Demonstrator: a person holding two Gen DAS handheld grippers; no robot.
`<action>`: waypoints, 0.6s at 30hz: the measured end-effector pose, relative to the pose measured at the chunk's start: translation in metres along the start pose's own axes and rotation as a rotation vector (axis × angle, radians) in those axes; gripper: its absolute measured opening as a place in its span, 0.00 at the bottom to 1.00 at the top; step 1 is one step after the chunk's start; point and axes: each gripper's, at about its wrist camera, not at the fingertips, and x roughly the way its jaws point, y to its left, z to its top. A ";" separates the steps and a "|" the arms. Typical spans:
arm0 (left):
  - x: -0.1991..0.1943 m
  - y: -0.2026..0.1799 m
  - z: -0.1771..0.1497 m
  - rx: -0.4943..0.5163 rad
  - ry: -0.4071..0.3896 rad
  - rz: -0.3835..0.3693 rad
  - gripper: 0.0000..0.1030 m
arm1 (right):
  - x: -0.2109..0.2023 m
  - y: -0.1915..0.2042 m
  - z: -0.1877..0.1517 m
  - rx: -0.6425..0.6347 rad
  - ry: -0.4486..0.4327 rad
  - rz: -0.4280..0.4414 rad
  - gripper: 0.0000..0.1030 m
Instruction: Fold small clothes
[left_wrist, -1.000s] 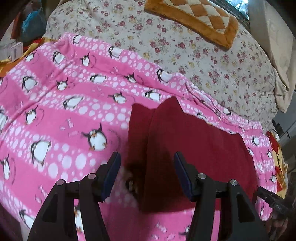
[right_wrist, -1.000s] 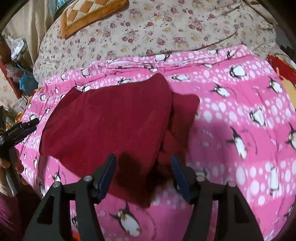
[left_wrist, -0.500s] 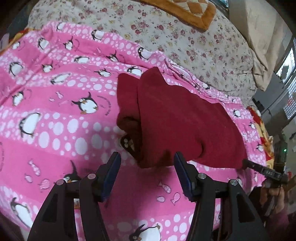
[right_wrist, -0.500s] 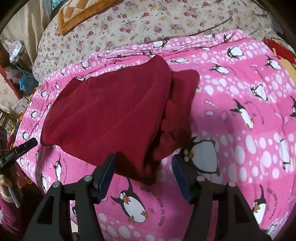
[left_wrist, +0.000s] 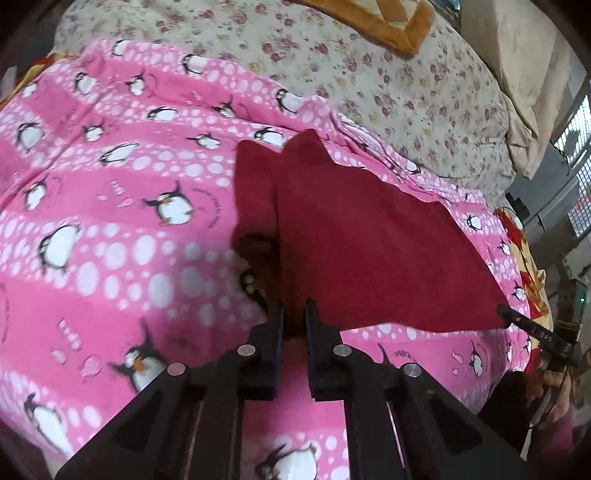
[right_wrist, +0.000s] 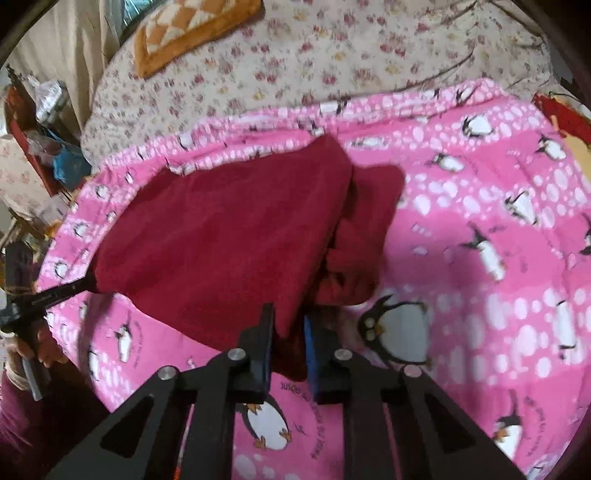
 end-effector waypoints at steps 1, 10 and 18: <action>0.002 0.003 -0.001 -0.006 0.009 0.002 0.00 | -0.004 -0.002 0.001 -0.004 -0.004 -0.005 0.11; 0.004 0.007 0.001 -0.014 0.002 0.043 0.00 | 0.019 -0.012 -0.013 0.015 0.087 -0.045 0.13; -0.009 0.006 0.011 -0.023 -0.122 0.151 0.00 | -0.010 0.003 0.007 0.013 0.024 -0.071 0.41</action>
